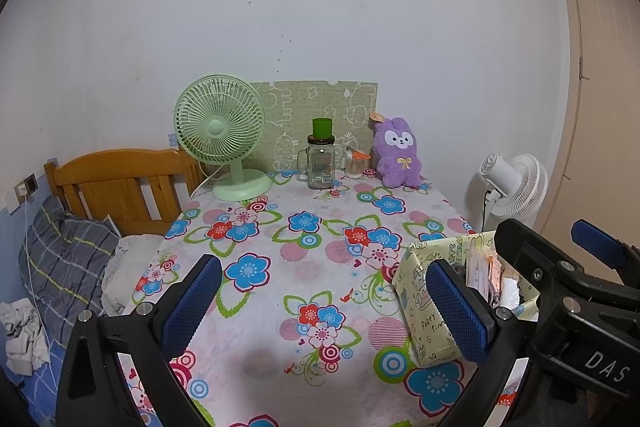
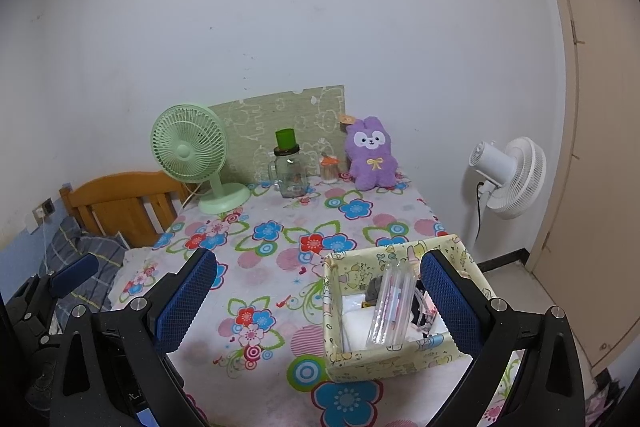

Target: Organize soft objects

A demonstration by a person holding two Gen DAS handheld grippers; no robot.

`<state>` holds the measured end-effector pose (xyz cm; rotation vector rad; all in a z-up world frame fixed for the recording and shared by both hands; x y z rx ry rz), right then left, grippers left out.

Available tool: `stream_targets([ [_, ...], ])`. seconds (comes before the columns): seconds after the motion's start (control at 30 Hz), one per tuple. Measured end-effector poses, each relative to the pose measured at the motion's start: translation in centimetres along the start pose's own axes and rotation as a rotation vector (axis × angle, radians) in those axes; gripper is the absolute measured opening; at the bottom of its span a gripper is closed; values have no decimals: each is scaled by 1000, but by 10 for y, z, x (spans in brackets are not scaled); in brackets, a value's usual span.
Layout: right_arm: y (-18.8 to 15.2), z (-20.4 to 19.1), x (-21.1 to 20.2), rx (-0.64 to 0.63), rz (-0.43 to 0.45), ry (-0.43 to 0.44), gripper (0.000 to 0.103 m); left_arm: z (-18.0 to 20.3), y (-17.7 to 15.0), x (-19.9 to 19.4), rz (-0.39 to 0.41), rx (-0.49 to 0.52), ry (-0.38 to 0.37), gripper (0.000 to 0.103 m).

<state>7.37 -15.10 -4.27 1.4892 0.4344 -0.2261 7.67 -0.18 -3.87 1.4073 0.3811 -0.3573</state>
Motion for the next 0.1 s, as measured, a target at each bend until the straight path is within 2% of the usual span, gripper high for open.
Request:
stream_targets([
  [0.1,0,0,0,-1,0,-2,103,0,0,0,-1,-1,0,103],
])
Point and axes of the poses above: each gripper's, at about its wrist camera, not at the fingertips, and x roughly the way its jaws point, z to its right, y to its top, the point moved 7 cm from there along x, roughly the way its jaws point, and after that the axes turned 7 degrees about -x, right-handed, at the moved point
